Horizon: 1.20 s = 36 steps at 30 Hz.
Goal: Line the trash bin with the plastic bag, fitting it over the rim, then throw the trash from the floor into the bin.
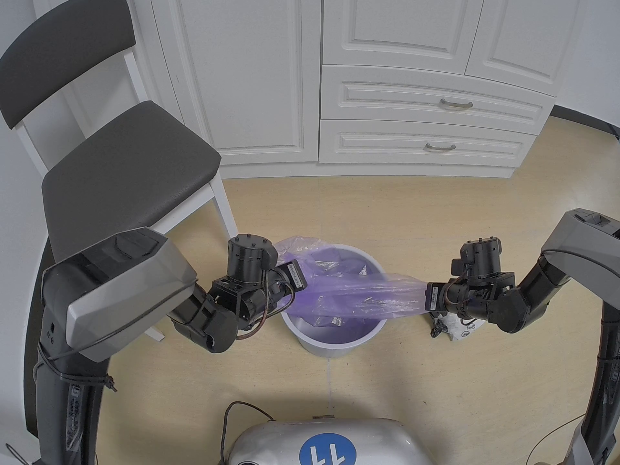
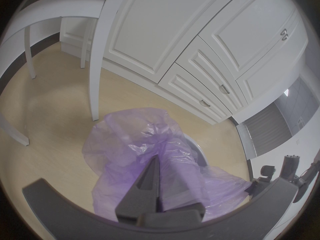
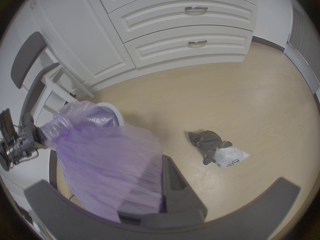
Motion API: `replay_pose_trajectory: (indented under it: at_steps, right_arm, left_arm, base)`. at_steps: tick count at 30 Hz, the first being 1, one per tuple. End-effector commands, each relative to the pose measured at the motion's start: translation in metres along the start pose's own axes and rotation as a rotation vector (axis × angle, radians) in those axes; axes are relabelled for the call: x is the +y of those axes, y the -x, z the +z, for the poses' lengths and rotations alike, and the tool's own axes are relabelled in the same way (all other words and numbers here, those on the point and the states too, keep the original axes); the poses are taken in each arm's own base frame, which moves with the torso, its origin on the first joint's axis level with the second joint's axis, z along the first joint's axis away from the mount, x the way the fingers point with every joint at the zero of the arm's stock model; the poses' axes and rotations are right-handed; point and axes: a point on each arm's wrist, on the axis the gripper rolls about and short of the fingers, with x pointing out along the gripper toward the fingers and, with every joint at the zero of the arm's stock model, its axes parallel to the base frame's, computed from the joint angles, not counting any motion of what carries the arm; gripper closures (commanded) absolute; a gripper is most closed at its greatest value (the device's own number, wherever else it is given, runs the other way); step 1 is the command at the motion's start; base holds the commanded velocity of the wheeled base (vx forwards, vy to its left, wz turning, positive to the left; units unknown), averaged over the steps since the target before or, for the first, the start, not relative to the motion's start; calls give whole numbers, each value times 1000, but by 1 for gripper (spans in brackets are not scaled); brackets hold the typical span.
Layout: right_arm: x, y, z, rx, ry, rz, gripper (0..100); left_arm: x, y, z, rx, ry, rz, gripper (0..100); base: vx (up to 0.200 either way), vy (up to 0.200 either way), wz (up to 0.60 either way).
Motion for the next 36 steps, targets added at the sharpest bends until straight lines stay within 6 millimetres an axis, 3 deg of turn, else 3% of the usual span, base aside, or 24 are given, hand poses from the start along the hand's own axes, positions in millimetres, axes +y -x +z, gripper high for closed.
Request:
replay_pose_trajectory:
  at_steps: [1, 6, 12, 15, 24, 30, 36]
  right_arm:
    - [-8, 0, -7, 33, 10, 11, 100]
    - [-6, 1, -4, -1, 2, 24, 100]
    - [-5, 2, 0, -34, 1, 30, 100]
    - [-7, 3, 1, -42, 2, 27, 100]
    - [-9, 3, -1, -34, 8, 20, 100]
    - [-28, -2, -4, -49, 35, 13, 100]
    - [-47, -7, -14, -115, 89, 64, 100]
  left_arm:
    - [-1, 18, 20, 9, 7, -17, 100]
    - [-7, 31, 33, 54, 2, 9, 100]
    - [4, 29, 29, 45, -189, 118, 100]
    - [20, 20, 20, -15, -340, 252, 100]
    - [40, 10, -2, -54, -445, 245, 100]
    - [58, 3, -4, -63, -461, 247, 100]
    - [70, 6, 8, -43, -435, 212, 100]
  base:
    - [0, 0, 0]
    - [0, 0, 0]
    - [0, 0, 0]
    - [0, 0, 0]
    - [0, 0, 0]
    - [0, 0, 0]
    - [0, 0, 0]
